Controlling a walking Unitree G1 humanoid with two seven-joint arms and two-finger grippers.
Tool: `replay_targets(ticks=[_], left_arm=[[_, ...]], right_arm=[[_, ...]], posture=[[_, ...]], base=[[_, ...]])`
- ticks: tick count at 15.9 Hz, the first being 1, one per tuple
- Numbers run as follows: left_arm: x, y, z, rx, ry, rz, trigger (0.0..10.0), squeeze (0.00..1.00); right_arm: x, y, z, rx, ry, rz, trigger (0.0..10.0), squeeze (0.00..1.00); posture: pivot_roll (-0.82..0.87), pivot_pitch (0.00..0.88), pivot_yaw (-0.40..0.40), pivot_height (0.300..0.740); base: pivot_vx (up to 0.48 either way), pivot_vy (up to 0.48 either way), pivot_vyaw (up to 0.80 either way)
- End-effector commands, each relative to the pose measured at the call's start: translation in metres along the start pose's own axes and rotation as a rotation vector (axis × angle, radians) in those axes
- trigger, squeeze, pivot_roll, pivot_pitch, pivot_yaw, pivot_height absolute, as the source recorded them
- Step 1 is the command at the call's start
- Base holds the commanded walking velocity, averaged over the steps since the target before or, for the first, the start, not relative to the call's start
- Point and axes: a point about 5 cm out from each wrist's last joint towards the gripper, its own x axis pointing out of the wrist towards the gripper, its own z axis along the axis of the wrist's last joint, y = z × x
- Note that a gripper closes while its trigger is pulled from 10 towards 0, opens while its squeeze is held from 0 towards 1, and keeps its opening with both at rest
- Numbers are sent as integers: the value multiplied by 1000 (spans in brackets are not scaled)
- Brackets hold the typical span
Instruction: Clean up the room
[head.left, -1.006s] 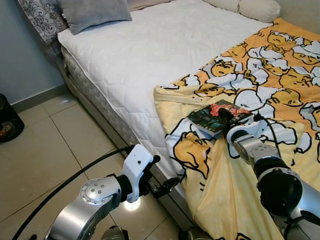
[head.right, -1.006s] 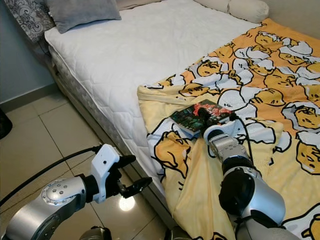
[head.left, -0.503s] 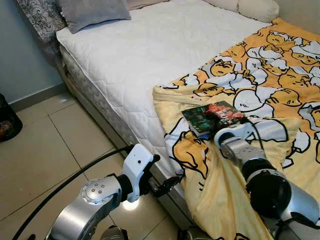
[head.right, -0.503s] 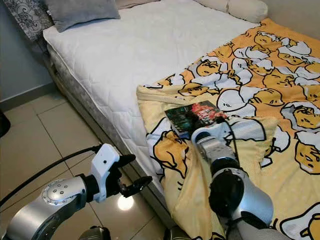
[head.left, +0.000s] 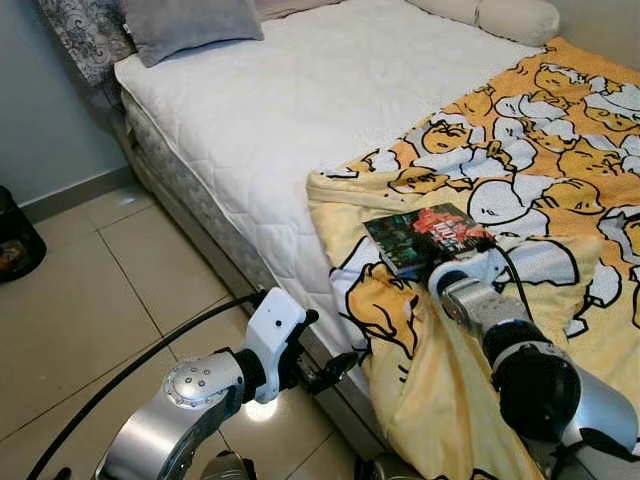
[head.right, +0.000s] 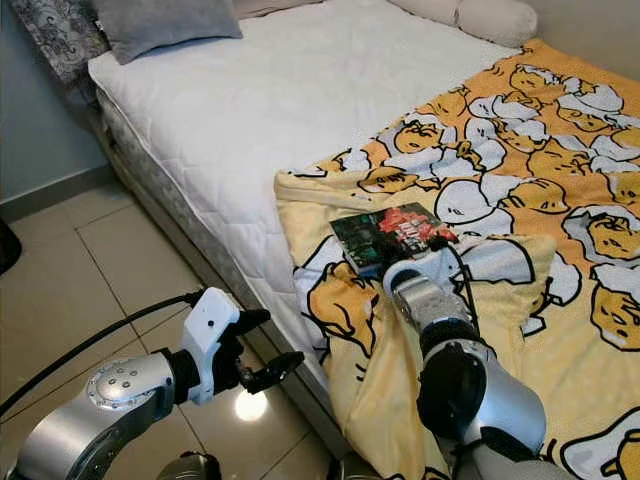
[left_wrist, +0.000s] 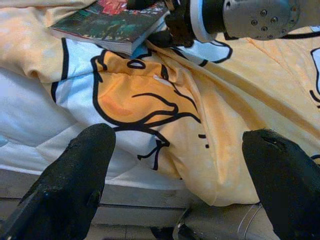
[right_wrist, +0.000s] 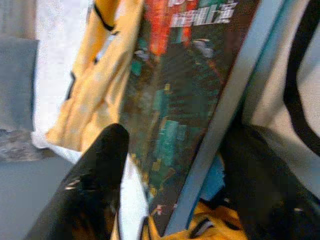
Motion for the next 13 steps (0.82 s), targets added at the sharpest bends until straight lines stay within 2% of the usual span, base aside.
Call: replay_targets(ticks=[1, 13], left_arm=[[1, 2, 0, 13, 1, 15, 10000, 1000], [-1, 4, -2, 19, -3, 41, 10000, 1000]], right_arm=[[-1, -7, -1, -11, -2, -32, 0, 0], [-1, -7, -2, -23, -3, -48, 0, 0]], posture=[[73, 111, -72, 740], [79, 107, -81, 740]], base=[[0, 0, 0], [0, 0, 0]])
